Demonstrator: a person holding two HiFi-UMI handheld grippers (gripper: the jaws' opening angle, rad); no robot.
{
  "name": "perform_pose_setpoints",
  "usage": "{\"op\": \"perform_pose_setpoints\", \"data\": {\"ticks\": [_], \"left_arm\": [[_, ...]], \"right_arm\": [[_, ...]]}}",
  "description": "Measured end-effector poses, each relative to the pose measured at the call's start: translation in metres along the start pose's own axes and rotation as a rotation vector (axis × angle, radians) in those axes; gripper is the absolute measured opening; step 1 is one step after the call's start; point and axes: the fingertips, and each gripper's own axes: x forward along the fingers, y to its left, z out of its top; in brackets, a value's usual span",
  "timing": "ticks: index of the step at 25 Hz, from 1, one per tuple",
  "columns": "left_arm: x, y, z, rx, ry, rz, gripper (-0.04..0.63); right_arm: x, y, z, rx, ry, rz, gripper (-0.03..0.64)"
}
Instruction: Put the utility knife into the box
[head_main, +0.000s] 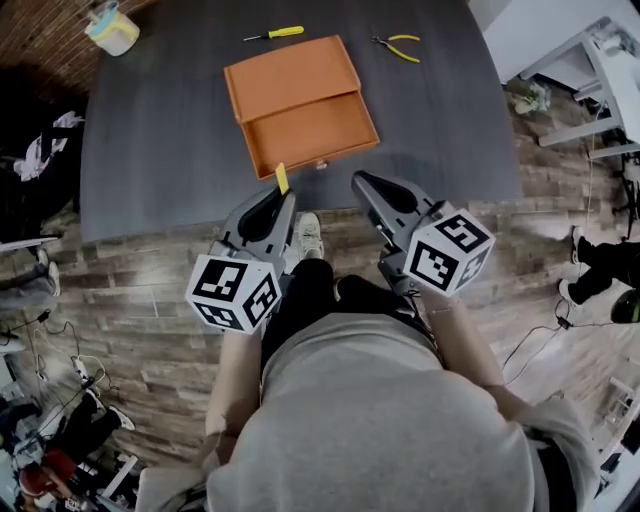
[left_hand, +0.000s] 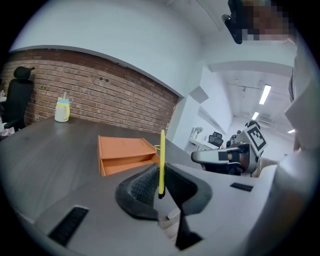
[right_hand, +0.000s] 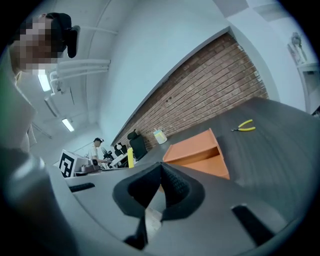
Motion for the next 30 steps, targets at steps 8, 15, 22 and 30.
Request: {"op": "perform_pose_setpoints", "data": {"ticks": [8,15,22,30], "left_arm": [[0.043,0.040,0.024,0.047,0.065,-0.081,0.038],[0.069,0.052,0.025,0.082,0.124,-0.155,0.038],[0.081,0.065,0.032,0.107,0.143,-0.210,0.038],[0.081,0.067,0.029,0.102,0.152,-0.232,0.038]], "right_arm": [[0.035,-0.046,0.043,0.043,-0.066,-0.128,0.006],[0.044,-0.070,0.061,0.044,-0.091,-0.213,0.006],[0.061,-0.069,0.062,0.056,-0.112,-0.240,0.006],[0.061,-0.055,0.053,0.026,-0.075,-0.237,0.006]]}}
